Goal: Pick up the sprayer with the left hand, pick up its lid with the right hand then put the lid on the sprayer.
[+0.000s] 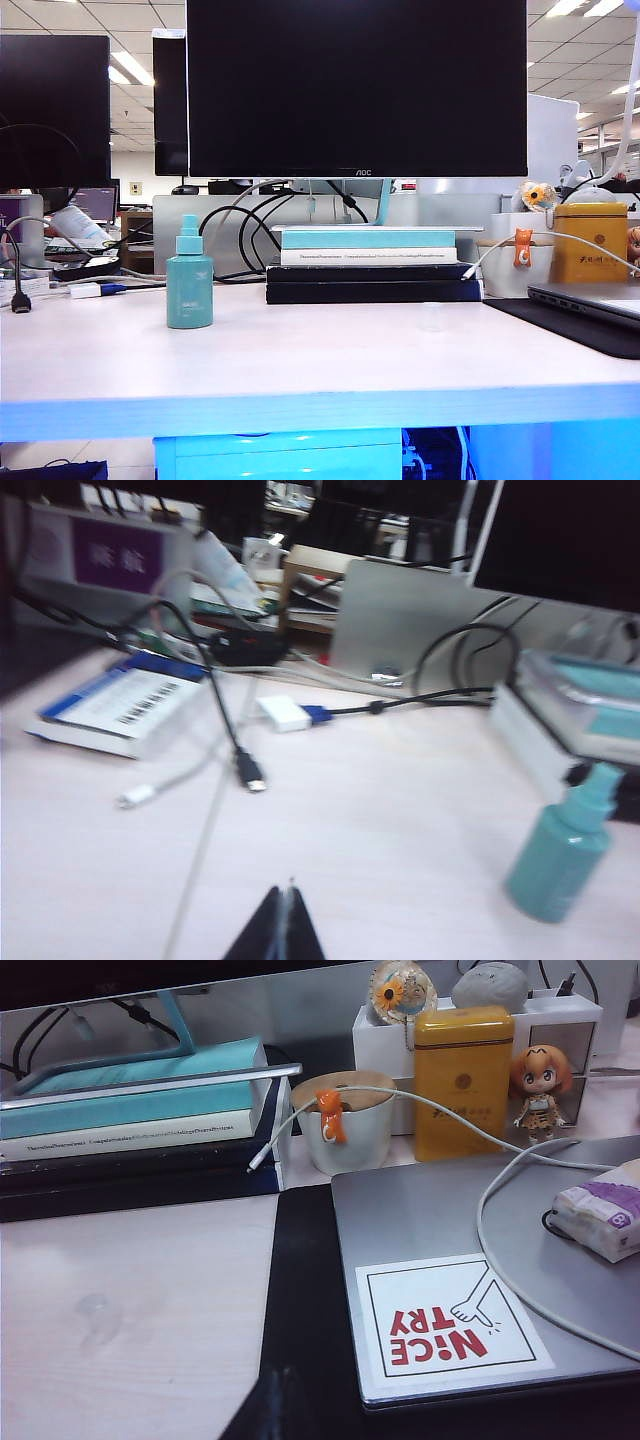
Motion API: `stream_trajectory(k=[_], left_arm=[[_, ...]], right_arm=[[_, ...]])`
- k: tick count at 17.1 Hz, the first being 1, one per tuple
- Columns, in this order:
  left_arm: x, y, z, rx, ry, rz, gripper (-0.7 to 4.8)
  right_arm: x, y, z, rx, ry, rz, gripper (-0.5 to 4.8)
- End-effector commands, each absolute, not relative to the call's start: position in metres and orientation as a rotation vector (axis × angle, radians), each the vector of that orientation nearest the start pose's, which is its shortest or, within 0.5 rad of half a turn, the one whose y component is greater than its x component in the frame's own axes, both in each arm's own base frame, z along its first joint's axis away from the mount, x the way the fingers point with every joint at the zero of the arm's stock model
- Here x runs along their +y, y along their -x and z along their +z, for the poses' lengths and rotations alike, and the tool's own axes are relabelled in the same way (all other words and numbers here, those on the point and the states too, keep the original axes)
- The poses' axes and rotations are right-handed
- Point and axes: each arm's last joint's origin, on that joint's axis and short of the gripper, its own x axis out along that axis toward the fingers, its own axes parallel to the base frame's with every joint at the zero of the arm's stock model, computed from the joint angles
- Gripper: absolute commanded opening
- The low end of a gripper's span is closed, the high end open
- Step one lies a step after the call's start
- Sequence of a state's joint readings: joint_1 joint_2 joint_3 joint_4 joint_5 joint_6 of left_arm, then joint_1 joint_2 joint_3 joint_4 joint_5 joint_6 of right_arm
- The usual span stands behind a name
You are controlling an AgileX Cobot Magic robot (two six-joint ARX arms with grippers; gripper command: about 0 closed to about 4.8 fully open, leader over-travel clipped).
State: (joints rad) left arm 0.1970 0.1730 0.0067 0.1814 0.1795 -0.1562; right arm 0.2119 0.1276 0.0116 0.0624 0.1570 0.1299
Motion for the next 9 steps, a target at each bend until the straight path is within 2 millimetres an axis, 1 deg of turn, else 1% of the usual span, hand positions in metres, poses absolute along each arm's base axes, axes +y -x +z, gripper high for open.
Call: stream_trajectory(k=[1, 2, 4, 5, 7, 9], left_arm=[[0.014, -0.106, 0.184, -0.047, 0.153, -0.055, -0.05], [0.014, -0.105, 0.185, -0.044, 0.139, -0.054, -0.06], [0.013, -0.104, 0.200, -0.089, 0.138, -0.058, -0.06], [0.014, -0.101, 0.216, -0.143, 0.155, -0.049, -0.06], [0.014, -0.100, 0.244, -0.196, 0.151, -0.045, -0.06], [0.013, -0.105, 0.277, -0.212, 0.126, -0.116, -0.06]], right_arm=[[0.017, -0.103, 0.163, 0.049, -0.117, 0.027, -0.06], [0.017, -0.103, 0.162, 0.061, -0.115, 0.026, -0.06], [0.016, -0.102, 0.175, 0.036, -0.119, 0.018, -0.06], [0.015, -0.100, 0.186, 0.025, -0.122, -0.031, -0.06], [0.012, -0.099, 0.197, -0.016, -0.142, -0.092, -0.06], [0.011, -0.097, 0.211, -0.123, -0.216, -0.116, -0.06]])
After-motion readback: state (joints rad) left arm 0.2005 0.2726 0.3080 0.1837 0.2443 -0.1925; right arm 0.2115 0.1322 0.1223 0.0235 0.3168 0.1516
